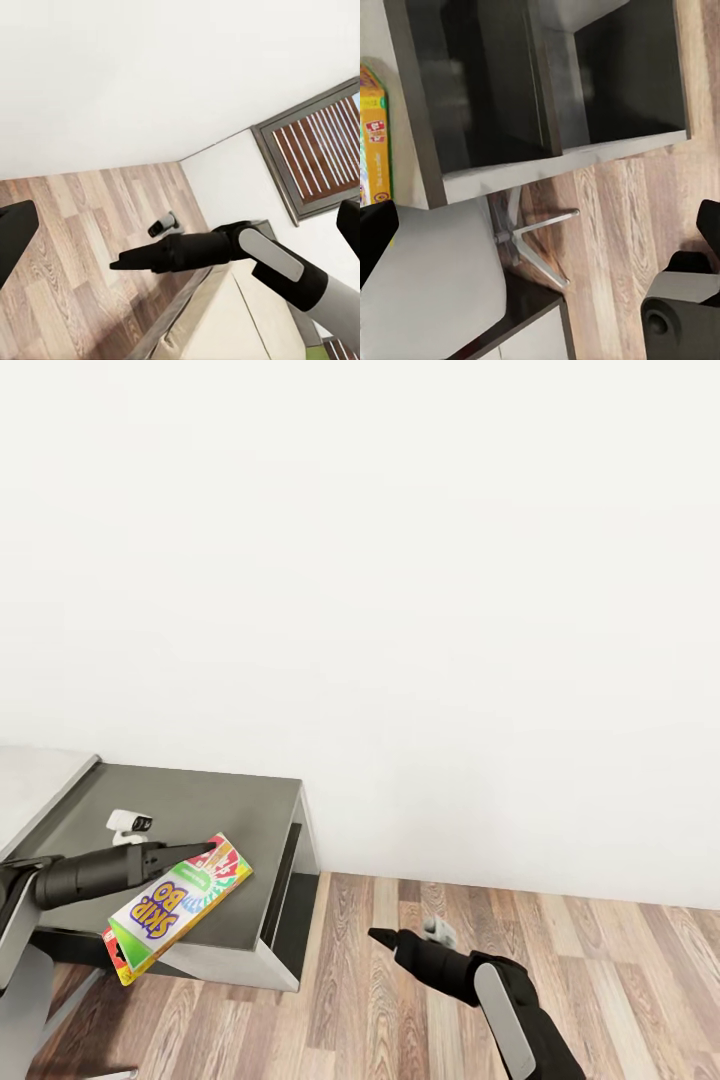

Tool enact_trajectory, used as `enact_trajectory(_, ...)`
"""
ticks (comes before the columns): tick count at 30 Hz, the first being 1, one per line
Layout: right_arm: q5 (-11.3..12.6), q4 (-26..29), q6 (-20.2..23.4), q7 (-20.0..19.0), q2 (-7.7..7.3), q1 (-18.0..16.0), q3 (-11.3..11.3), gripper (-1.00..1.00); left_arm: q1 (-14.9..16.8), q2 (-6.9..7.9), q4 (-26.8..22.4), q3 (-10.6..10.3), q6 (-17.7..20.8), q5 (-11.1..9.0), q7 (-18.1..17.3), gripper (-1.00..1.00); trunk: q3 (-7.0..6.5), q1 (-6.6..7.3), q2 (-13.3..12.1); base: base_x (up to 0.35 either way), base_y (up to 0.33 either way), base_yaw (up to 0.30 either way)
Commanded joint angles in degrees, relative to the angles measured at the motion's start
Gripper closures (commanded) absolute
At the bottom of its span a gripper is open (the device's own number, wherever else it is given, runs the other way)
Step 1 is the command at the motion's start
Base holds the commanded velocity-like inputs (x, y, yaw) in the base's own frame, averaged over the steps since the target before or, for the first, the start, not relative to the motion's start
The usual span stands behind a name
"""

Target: Put all the toys in the child's room - the three board games (two on the bed and one on the table), the two jigsaw puzzles on the table, and the tennis ball on the table - inside the toy box on the table in the child's room.

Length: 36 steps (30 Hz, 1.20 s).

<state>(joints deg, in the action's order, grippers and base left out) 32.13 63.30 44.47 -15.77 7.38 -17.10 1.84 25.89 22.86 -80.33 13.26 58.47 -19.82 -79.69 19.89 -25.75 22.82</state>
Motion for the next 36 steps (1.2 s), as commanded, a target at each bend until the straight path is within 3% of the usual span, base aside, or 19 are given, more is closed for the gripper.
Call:
enact_trajectory(1, -0.16, 0.03, 0.21, -0.83, 0.04, -0.04, 0.19, -1.0, 0.0, 0.01, -0.01, -0.03, 0.56, -0.11, -0.1, -1.0, 0.1, -0.03, 0.1, 0.0, 0.0, 0.0)
enact_trajectory(9, -0.32, 0.07, -0.08, -5.69, -0.21, -0.03, 0.73, -1.0, -0.85, 0.0, -0.01, 0.0, 0.43, -0.07, -0.06, -1.0, -0.23, -0.03, 0.1, 0.0, 0.0, 0.0)
enact_trajectory(24, -0.32, 0.07, -0.02, -6.89, -1.38, 0.03, 1.1, -1.0, -1.23, -0.18, -0.07, -0.05, 0.33, -0.14, -0.11, -1.0, -1.61, -0.03, 0.1, 0.0, 0.0, 0.0)
enact_trajectory(36, -0.32, 0.92, -0.09, -7.08, -1.49, 0.2, 1.06, -1.0, -1.4, -0.11, -0.09, -0.02, 0.42, -0.22, -0.19, -1.0, -2.73, -0.03, 0.1, -0.043, -0.001, 0.0)
